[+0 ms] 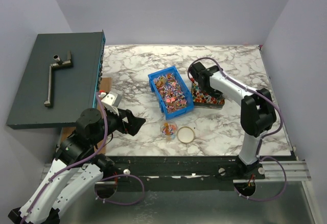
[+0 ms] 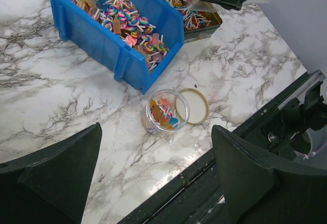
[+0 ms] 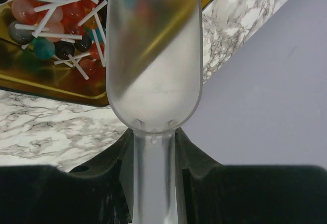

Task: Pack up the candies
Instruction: Scoop the fake candies from the storage box.

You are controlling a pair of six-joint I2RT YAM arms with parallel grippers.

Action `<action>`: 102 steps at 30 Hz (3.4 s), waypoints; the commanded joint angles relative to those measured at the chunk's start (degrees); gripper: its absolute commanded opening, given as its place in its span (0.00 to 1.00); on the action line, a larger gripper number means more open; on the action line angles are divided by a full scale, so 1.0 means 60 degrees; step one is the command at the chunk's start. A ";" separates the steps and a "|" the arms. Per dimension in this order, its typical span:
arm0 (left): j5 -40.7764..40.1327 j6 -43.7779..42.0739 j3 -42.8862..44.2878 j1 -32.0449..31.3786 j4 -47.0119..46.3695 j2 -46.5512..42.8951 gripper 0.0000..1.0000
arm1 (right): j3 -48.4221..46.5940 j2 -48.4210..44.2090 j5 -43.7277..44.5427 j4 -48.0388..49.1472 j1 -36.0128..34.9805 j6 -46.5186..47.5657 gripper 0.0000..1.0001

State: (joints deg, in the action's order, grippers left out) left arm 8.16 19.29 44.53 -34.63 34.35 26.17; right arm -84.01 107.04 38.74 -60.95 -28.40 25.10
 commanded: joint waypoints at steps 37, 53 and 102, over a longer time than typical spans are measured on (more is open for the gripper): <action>-0.0349 -0.0051 -0.0098 -0.0056 -0.0042 0.0339 0.90 | 0.0103 0.1174 -0.3528 0.3820 0.0117 -0.0399 0.01; -0.0416 -0.0067 -0.0100 -0.0058 -0.0027 0.0463 0.90 | 0.1894 -0.0679 -0.3812 0.5326 0.0770 -0.0997 0.00; -0.0760 -0.0175 -0.0080 -0.0058 0.0060 0.0890 0.90 | 0.4112 -0.5874 -0.5743 0.4941 0.0900 -0.3413 0.01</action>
State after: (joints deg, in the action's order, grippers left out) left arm 4.89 19.00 44.49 -34.65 34.41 31.24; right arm -58.00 75.72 6.63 -26.59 -23.14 7.51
